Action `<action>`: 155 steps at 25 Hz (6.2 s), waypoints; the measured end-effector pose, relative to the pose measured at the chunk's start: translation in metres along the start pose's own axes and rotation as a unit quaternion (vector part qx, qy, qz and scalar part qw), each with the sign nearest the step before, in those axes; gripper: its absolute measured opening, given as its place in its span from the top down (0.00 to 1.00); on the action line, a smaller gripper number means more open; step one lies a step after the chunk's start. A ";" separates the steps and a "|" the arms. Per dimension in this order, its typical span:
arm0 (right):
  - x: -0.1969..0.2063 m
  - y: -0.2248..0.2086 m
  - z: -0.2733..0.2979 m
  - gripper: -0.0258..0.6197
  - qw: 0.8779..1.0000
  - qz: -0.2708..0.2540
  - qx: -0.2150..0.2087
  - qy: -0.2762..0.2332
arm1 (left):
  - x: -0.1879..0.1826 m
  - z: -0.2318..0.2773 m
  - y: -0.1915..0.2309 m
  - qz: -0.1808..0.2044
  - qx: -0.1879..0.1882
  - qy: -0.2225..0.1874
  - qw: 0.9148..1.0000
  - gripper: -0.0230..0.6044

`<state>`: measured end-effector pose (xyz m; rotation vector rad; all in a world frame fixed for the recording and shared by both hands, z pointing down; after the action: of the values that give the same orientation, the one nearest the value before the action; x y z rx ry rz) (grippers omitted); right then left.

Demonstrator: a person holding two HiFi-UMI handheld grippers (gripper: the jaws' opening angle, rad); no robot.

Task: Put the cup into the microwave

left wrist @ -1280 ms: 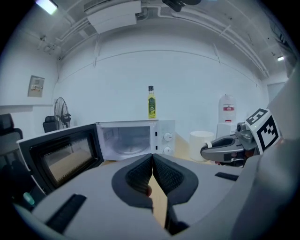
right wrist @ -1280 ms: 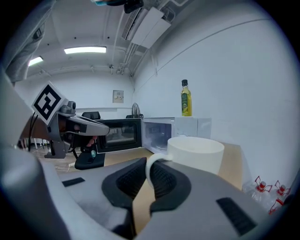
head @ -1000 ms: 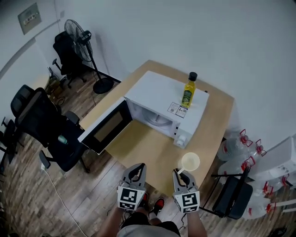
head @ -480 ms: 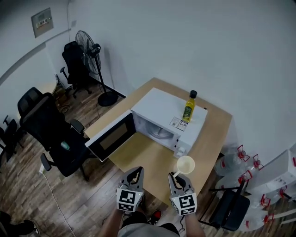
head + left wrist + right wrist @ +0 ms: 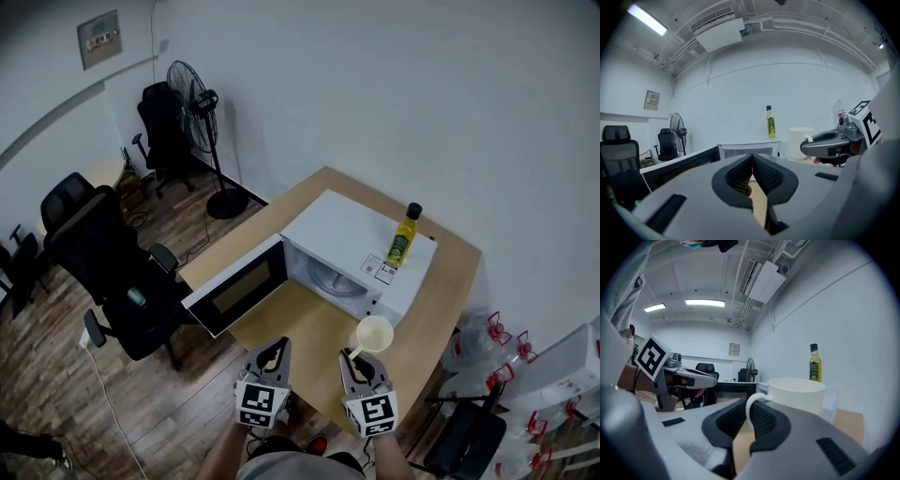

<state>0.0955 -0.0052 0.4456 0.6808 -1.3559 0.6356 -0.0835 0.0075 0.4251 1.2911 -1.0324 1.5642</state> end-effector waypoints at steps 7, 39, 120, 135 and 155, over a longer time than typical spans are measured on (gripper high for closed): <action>0.001 0.001 0.053 0.91 1.000 0.003 -0.017 -0.013 | 0.002 0.032 0.035 0.000 -0.003 0.004 1.000 0.93; 0.099 -0.034 0.229 0.91 0.997 0.039 -0.027 0.058 | 0.087 0.173 0.124 -0.030 0.027 0.079 0.996 0.93; 0.127 -0.110 0.202 0.81 0.990 0.071 0.106 0.060 | 0.091 0.211 0.067 -0.017 0.120 0.090 0.988 0.93; 0.078 -0.085 0.129 0.81 0.990 0.060 0.122 0.029 | 0.047 0.145 0.037 -0.004 0.117 0.050 0.992 0.93; 0.023 -0.055 -0.012 0.87 0.987 0.024 0.158 -0.010 | 0.015 0.053 -0.029 0.005 0.122 0.009 0.992 0.93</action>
<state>0.1474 -0.0321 0.4638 0.9118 -1.3051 0.8958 -0.0421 -0.0323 0.4494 1.4345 -0.8564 1.7474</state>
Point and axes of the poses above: the fingertips, and each gripper's own axes: z forward along the fingers, y to its left, x out of its underside, the point moved 6 cm from there along -z, backward along the fingers, and after that the axes turned 5 degrees about -y, right-handed, at the moved point
